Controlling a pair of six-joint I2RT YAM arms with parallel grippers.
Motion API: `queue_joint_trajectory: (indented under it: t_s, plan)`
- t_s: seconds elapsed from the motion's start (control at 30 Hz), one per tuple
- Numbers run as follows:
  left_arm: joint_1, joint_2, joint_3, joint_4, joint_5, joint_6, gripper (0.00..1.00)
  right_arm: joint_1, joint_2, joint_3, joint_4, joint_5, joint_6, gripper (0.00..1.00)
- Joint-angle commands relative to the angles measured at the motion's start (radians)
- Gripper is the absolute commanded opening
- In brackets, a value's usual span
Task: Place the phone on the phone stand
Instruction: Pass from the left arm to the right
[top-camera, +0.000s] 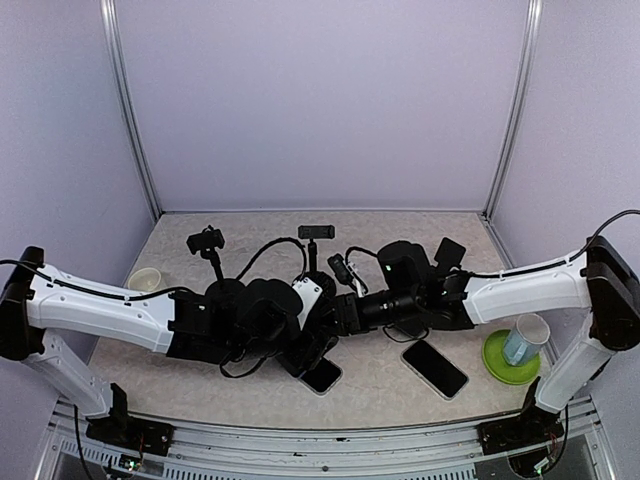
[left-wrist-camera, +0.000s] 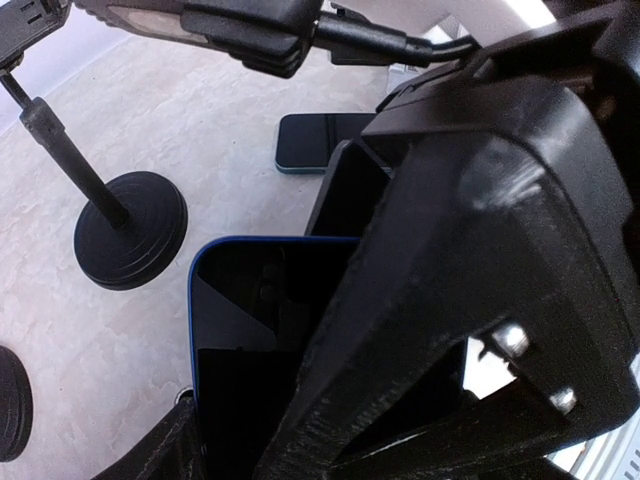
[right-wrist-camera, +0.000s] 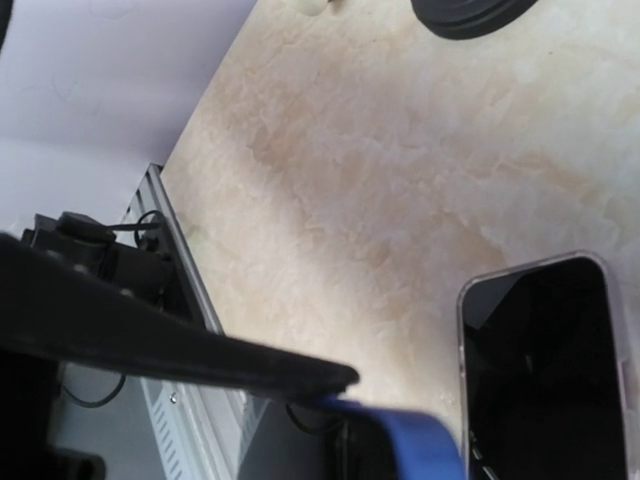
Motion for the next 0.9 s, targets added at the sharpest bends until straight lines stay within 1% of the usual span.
queue_joint_trajectory:
  t_s: [0.0, 0.17, 0.27, 0.53, 0.63, 0.7, 0.77, 0.87]
  plan:
    - [-0.009, 0.007, 0.045, 0.036, -0.026, 0.008, 0.66, -0.002, 0.021, 0.027, 0.037, -0.026, 0.012, 0.47]
    - [-0.012, 0.014, 0.058, 0.031, -0.026, 0.006, 0.67, -0.001, 0.031, 0.029, 0.048, -0.034, 0.018, 0.39]
    - [-0.014, 0.02, 0.063, 0.028, -0.026, 0.005, 0.67, -0.002, 0.031, 0.031, 0.046, -0.036, 0.017, 0.33]
    - [-0.016, 0.026, 0.075, 0.024, -0.029, 0.008, 0.68, -0.002, 0.027, 0.031, 0.033, -0.029, 0.012, 0.01]
    - [-0.018, 0.023, 0.08, 0.02, -0.032, 0.008, 0.71, -0.002, 0.027, 0.034, 0.028, -0.026, 0.008, 0.0]
    - [-0.018, 0.02, 0.083, 0.018, -0.032, 0.008, 0.74, -0.001, 0.026, 0.036, 0.025, -0.025, 0.006, 0.0]
    - [-0.021, 0.017, 0.086, 0.015, -0.034, 0.008, 0.8, -0.001, 0.026, 0.037, 0.023, -0.023, 0.005, 0.0]
    - [-0.024, 0.005, 0.086, 0.013, -0.034, 0.008, 0.91, -0.003, 0.021, 0.038, 0.015, -0.014, -0.004, 0.0]
